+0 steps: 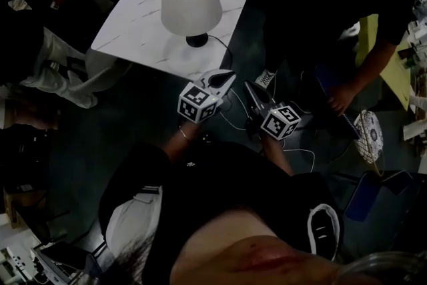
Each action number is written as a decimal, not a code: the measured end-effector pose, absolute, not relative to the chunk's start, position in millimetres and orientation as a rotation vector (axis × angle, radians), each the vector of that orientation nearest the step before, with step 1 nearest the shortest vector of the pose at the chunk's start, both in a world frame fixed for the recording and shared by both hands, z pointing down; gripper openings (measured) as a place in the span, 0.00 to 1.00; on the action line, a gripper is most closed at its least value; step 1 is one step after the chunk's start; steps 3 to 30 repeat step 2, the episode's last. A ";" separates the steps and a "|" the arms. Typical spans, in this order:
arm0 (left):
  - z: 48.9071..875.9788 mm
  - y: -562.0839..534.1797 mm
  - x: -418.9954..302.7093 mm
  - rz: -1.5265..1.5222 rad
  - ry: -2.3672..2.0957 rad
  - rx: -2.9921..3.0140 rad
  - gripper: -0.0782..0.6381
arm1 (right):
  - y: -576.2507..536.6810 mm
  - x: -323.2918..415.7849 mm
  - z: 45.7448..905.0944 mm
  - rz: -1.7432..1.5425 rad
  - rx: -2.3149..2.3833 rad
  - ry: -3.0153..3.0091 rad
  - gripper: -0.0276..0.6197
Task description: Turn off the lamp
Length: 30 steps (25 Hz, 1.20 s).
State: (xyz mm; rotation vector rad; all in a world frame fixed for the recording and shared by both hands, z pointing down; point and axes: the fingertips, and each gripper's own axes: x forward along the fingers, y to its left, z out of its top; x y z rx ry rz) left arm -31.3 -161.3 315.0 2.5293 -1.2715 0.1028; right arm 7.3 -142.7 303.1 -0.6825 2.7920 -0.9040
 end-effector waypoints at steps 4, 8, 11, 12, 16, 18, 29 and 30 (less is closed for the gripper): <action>317.3 -154.2 -37.2 0.111 -1.295 2.514 0.12 | -136.9 3.8 304.7 -0.909 -0.666 2.790 0.04; 317.3 -154.2 -37.2 0.111 -1.295 2.514 0.12 | -136.9 3.8 304.7 -0.909 -0.666 2.790 0.04; 317.3 -154.2 -37.2 0.111 -1.295 2.514 0.12 | -136.9 3.8 304.7 -0.909 -0.666 2.790 0.04; 317.3 -154.2 -37.2 0.111 -1.295 2.514 0.12 | -136.9 3.8 304.7 -0.909 -0.666 2.790 0.04; 317.3 -154.2 -37.2 0.111 -1.295 2.514 0.12 | -136.9 3.8 304.7 -0.909 -0.666 2.790 0.04; 317.3 -154.2 -37.2 0.111 -1.295 2.514 0.12 | -136.9 3.8 304.7 -0.909 -0.666 2.790 0.04; 317.3 -154.2 -37.2 0.111 -1.295 2.514 0.12 | -136.9 3.8 304.7 -0.909 -0.666 2.790 0.04; 317.3 -154.2 -37.2 0.111 -1.295 2.514 0.12 | -136.9 3.8 304.7 -0.909 -0.666 2.790 0.04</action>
